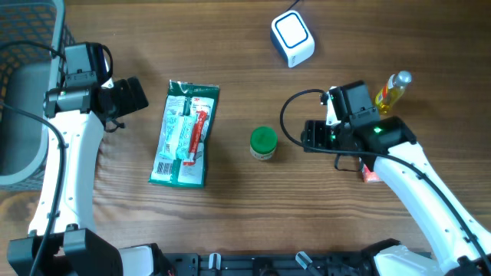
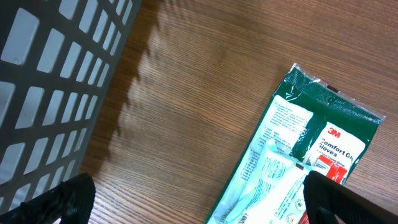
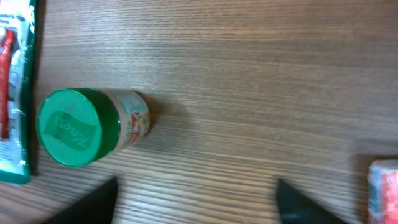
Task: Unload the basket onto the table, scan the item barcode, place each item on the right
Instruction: 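Lower the tissue pack at the right side and open the right gripper, then move the right gripper over the green-lidded jar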
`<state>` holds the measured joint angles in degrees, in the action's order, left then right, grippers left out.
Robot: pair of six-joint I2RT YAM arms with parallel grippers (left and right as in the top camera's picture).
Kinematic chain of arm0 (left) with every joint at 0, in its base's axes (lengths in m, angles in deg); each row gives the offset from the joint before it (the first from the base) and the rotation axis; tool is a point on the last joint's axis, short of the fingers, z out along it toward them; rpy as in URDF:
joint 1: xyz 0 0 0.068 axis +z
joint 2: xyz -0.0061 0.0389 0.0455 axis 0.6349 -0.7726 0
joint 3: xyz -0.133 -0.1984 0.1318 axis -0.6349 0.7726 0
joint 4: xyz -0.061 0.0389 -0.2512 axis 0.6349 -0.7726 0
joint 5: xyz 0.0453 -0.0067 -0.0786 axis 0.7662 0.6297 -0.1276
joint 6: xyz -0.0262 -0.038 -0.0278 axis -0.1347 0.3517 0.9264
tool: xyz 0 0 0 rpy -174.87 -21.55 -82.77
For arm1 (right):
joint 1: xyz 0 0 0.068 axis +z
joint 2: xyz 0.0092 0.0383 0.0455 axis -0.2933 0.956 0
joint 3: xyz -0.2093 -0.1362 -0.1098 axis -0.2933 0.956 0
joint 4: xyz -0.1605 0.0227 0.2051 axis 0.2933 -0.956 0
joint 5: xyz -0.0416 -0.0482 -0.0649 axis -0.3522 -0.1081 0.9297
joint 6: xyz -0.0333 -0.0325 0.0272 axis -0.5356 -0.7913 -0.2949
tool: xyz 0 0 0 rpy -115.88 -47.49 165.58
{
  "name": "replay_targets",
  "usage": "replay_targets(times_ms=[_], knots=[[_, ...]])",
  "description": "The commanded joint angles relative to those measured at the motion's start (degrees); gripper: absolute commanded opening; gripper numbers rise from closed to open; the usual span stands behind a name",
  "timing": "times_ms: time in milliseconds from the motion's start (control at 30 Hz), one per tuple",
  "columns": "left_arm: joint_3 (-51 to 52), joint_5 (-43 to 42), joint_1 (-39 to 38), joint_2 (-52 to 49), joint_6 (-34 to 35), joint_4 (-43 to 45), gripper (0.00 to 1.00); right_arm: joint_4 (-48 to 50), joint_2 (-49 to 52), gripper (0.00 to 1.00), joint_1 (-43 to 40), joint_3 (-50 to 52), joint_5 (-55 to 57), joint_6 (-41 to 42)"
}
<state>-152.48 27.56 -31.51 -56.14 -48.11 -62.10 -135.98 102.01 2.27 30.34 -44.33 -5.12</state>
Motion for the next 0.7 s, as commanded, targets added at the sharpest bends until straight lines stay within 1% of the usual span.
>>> replay_targets(times_ms=[0, 200, 333, 500, 667], knots=[[-0.04, 0.5, 0.15, -0.17, 0.52, 0.15, 1.0, 0.02, 2.75, 0.56, -0.07, -0.7, -1.95, 2.05], [-0.04, 0.5, 0.15, -0.17, 0.52, 0.15, 1.0, -0.83, 9.27, 0.57, -0.07, -0.7, -1.46, 2.1], [-0.04, 0.5, 0.15, -0.17, 0.52, 0.15, 1.0, -2.01, 13.11, 0.57, -0.07, -0.7, 4.22, 4.7], [-0.04, 0.5, 0.15, -0.17, 0.52, 0.15, 1.0, -3.15, 15.32, 0.58, -0.09, -0.7, 8.04, 4.68], [-0.04, 0.5, 0.15, -0.17, 0.52, 0.15, 1.0, -3.02, 15.5, 0.58, -0.09, -0.57, 8.02, 4.61]])
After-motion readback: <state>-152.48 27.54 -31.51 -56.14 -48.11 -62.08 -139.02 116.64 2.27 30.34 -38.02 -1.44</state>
